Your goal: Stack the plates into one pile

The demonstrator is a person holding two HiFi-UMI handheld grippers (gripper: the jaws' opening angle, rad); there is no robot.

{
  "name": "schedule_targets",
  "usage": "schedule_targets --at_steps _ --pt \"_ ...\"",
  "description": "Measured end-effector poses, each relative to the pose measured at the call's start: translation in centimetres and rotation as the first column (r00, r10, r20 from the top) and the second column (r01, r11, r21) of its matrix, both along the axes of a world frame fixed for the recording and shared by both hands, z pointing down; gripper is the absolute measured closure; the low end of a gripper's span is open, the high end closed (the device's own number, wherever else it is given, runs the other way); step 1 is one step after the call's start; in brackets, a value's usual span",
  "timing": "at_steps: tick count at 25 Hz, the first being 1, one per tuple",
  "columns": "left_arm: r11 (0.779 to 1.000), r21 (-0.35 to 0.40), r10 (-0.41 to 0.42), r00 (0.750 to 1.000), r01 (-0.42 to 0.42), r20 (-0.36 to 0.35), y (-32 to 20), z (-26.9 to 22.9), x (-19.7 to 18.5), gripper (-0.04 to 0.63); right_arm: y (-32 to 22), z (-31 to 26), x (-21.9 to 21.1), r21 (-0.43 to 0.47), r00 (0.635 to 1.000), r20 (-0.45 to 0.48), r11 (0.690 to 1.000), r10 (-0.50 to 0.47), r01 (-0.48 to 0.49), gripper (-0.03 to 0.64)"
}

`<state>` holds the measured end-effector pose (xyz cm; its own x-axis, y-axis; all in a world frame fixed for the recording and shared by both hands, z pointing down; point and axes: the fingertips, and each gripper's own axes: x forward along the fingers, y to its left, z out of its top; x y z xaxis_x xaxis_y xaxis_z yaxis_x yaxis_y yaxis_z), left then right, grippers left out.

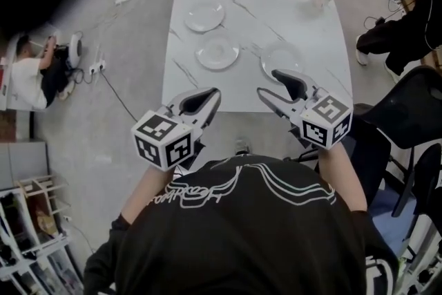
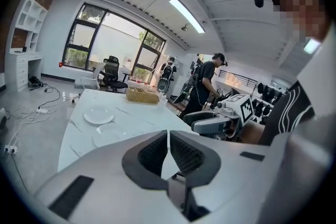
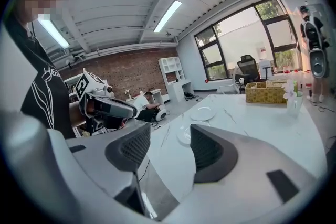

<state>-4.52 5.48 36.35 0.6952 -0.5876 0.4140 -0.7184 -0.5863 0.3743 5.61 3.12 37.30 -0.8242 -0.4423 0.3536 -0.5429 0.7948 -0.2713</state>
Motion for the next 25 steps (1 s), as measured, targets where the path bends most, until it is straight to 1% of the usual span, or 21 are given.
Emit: schedule_targets --at_steps 5,10,14,17,20,25 --pt "1.0 -0.007 -0.023 0.999 0.023 0.025 -1.4 1.1 -0.9 0.561 -1.6 0.6 -0.6 -0.002 1.0 -0.024 1.0 -0.019 0.019 0.379" --pt "1.0 0.016 -0.02 0.993 0.019 0.113 -2.4 2.5 -1.7 0.561 -2.5 1.7 -1.1 -0.028 0.999 -0.036 0.999 -0.017 0.016 0.379" --pt "1.0 0.009 -0.026 0.993 0.025 0.118 -3.5 2.8 -2.2 0.561 -3.5 3.2 -1.0 -0.095 0.999 -0.045 0.995 0.006 -0.01 0.377" --pt "1.0 0.003 -0.025 0.991 0.025 0.128 -5.0 3.3 -2.8 0.561 -4.8 3.9 -0.8 -0.109 0.998 -0.052 0.994 0.018 -0.023 0.377" --pt "0.999 -0.004 -0.044 0.99 0.045 0.13 -6.9 4.0 -3.5 0.561 -6.3 4.6 -1.1 -0.126 0.998 -0.061 0.992 0.02 -0.028 0.377" --pt "0.997 -0.036 -0.061 0.983 0.069 0.172 -10.1 5.9 -5.0 0.561 -9.2 5.8 -2.4 -0.158 0.997 -0.076 0.987 0.009 -0.021 0.377"
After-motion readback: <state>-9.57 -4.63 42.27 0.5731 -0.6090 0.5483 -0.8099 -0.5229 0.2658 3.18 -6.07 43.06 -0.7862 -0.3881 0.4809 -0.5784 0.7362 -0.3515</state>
